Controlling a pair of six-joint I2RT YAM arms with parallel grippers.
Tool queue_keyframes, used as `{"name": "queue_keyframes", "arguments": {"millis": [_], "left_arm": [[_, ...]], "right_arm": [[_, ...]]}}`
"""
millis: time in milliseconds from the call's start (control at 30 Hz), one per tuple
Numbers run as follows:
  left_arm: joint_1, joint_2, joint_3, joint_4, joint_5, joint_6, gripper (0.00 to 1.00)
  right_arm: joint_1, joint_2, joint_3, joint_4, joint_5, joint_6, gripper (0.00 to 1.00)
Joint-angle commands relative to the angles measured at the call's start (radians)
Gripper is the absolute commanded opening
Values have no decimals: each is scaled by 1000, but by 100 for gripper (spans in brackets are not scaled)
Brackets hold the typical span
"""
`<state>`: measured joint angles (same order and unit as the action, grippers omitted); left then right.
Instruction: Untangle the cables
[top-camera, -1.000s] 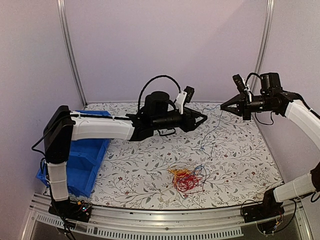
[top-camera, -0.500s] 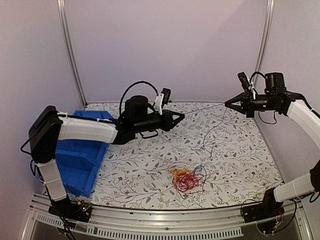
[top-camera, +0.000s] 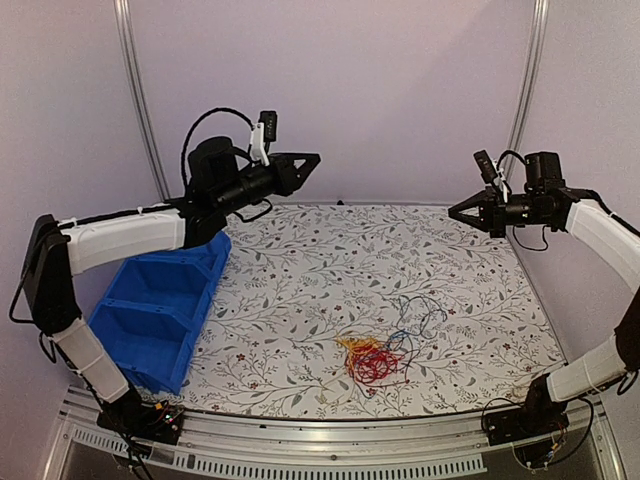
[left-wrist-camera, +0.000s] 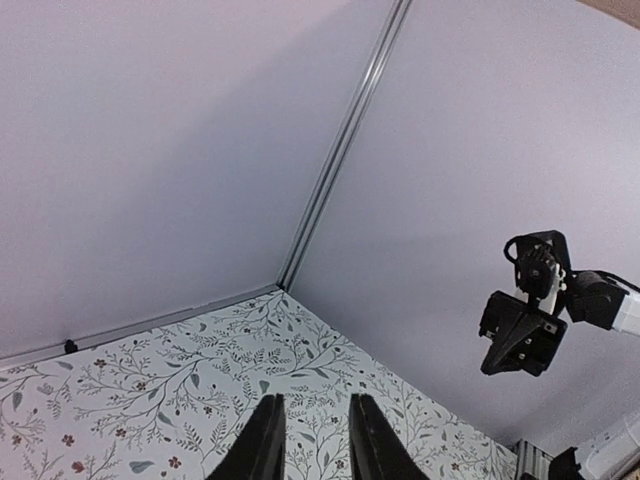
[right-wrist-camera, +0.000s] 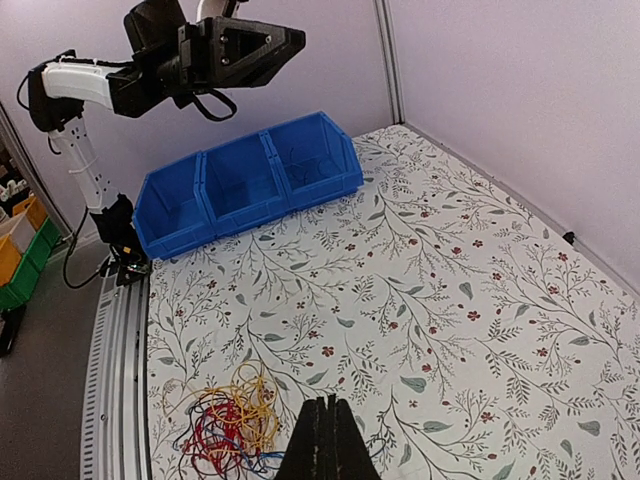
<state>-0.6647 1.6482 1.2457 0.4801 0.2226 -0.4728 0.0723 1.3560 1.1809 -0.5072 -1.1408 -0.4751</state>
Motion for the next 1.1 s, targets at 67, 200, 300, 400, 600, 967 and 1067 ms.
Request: {"name": "queue_keyframes", "arguments": {"millis": [67,200,300,400,600,967,1067], "left_arm": [[-71,104,92,-114,80,84,41],[-171,216,206,-317,51,209,48],[-229,332,323,-448,40,273,51],[-263,443,407,-530,67,283,54],[-329,638,546,-592,91,315,56],[-341,770,641,-613,132,295,45],[-340,796,665,-615,141,283,44]], "right_arm": [[8,6,-6,-16,14,-23,3],[8,-18,-22,-98,152,-106,24],[6,-28,-73,-140,270,-150,42],[6,-5,-115,-198,339,-205,47],[6,40,-214,-160,392,-192,55],[7,25,-289,-62,370,-120,56],[7,38,-282,-62,361,-119,56]]}}
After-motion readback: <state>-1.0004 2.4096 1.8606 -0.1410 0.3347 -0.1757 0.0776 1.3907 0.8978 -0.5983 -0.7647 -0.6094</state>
